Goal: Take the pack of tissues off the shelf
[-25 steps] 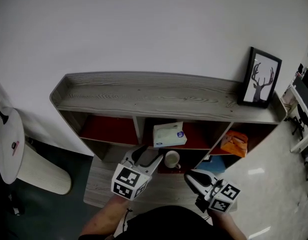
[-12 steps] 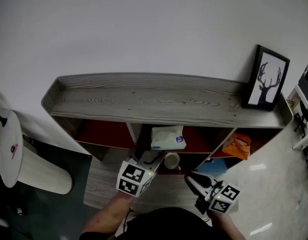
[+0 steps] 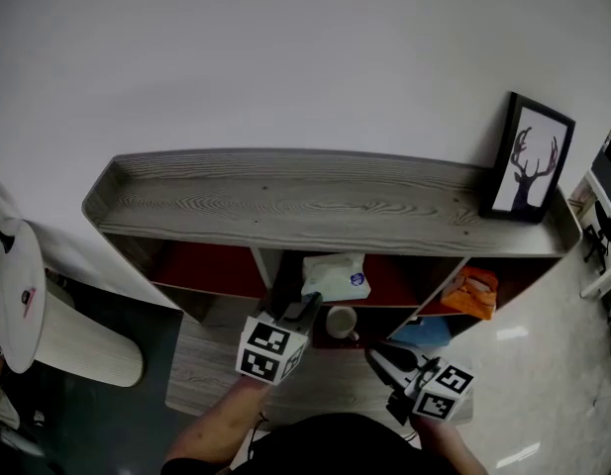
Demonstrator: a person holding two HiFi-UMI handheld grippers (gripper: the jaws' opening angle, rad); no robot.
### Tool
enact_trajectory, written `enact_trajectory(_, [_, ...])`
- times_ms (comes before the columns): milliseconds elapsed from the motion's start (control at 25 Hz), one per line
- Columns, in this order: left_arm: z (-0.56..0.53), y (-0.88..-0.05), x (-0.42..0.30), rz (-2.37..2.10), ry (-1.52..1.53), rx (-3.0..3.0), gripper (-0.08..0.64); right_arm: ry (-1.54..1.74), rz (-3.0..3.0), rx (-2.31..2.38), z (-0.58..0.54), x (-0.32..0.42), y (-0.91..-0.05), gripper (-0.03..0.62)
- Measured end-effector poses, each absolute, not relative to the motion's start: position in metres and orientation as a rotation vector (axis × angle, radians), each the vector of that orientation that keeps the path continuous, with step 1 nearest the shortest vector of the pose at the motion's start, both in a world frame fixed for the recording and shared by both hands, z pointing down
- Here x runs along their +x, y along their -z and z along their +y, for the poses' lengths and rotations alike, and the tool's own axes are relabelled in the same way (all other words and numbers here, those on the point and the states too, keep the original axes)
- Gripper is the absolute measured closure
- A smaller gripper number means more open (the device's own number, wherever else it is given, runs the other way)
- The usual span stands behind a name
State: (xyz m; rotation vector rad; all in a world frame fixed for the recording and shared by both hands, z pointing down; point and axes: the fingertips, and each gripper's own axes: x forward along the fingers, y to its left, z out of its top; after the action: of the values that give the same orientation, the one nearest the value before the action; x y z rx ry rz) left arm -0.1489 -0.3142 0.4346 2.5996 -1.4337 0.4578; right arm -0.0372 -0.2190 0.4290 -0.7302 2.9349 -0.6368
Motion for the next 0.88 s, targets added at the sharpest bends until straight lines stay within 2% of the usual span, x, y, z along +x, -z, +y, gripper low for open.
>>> enact_trajectory(360, [-0.302,-0.432,-0.149,-1.413,-0.426,2.622,0.515,0.654,2.917,-0.731,-0.215,-0.033,-0.427,0.571])
enact_trajectory(880, [-0.276,-0.405,-0.175,-1.531,-0.288,2.597,0.535,0.653,2.922,-0.737,-0.190,-0.031,-0.425,0.571])
